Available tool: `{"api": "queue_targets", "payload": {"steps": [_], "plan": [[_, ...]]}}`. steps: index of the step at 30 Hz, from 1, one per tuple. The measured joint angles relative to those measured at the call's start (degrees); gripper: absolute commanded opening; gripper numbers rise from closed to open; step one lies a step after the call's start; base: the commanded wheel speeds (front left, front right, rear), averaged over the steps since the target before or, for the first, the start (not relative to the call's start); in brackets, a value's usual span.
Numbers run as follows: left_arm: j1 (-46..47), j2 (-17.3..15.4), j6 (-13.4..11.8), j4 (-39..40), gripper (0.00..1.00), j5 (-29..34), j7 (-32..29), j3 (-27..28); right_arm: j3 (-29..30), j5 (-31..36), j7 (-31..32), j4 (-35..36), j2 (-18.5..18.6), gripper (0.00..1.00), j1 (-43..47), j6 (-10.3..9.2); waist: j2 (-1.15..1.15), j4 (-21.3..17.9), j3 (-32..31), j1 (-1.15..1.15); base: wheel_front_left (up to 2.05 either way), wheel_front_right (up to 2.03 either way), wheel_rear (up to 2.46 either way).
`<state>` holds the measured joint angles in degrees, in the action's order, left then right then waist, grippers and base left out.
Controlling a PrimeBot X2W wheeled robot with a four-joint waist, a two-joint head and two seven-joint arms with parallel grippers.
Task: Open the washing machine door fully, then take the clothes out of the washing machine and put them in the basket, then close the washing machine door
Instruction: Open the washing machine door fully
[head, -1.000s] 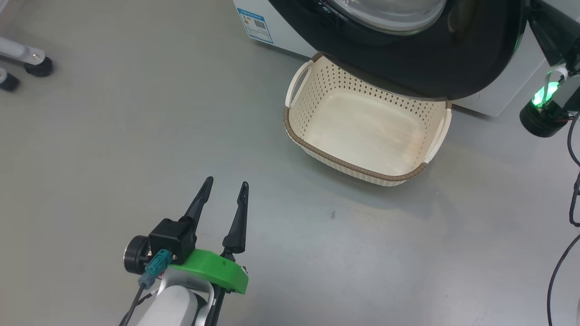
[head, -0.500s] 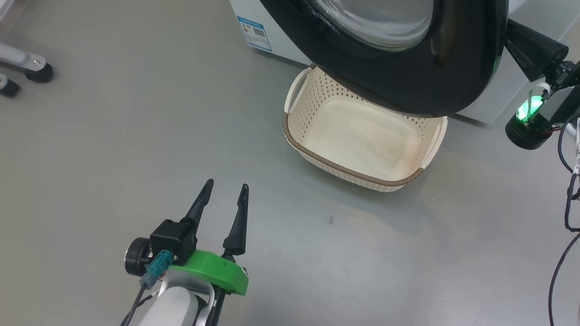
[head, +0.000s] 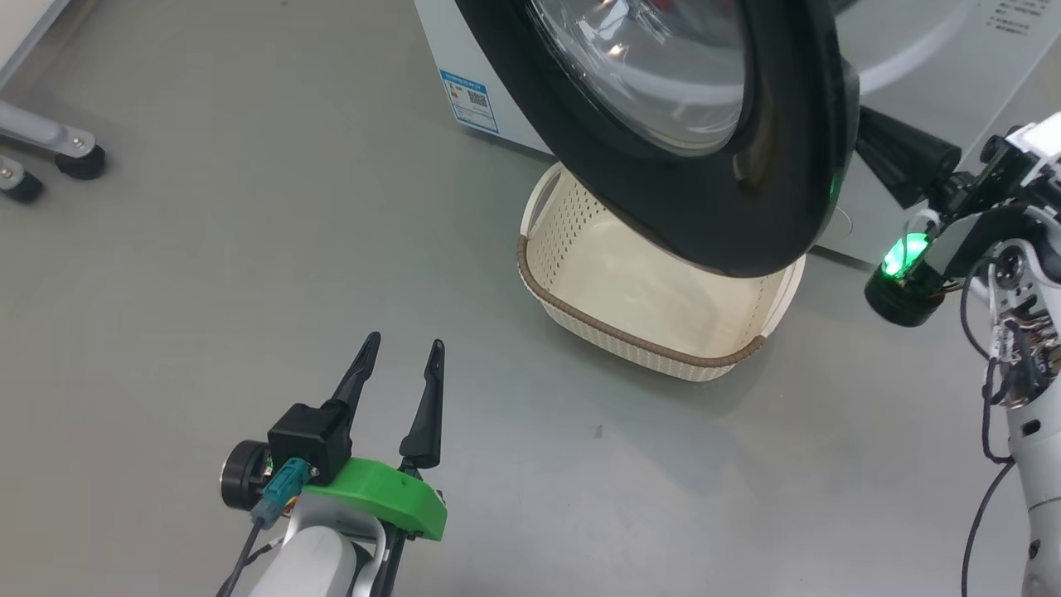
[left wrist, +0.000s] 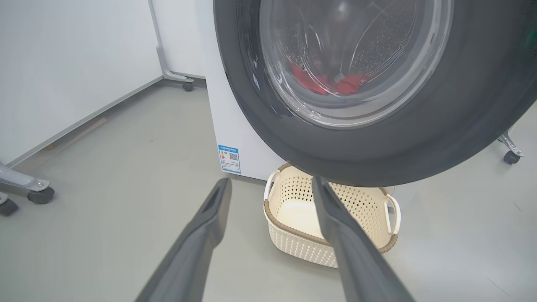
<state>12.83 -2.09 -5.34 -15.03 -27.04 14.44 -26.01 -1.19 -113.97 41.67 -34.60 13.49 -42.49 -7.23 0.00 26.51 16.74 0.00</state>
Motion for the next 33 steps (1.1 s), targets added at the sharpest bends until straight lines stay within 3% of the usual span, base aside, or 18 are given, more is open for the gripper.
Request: {"api": "queue_targets", "payload": {"steps": [11, 33], "plan": [[-0.2, 0.0, -0.2, -0.7, 1.0, 0.2, 0.0, 0.0, -3.6, -1.3, 1.1, -1.8, -5.2, 0.0, 3.1, 0.0, 0.0, 0.1, -2.3, 0.0, 0.0, 0.0, 0.0], [-1.7, 0.0, -0.2, -0.8, 1.0, 0.4, 0.0, 1.0, -11.8, -1.5, 2.9, -2.1, -9.0, 0.0, 6.6, 0.01, 0.0, 0.9, -4.3, 0.0, 0.0, 0.0, 0.0]]}}
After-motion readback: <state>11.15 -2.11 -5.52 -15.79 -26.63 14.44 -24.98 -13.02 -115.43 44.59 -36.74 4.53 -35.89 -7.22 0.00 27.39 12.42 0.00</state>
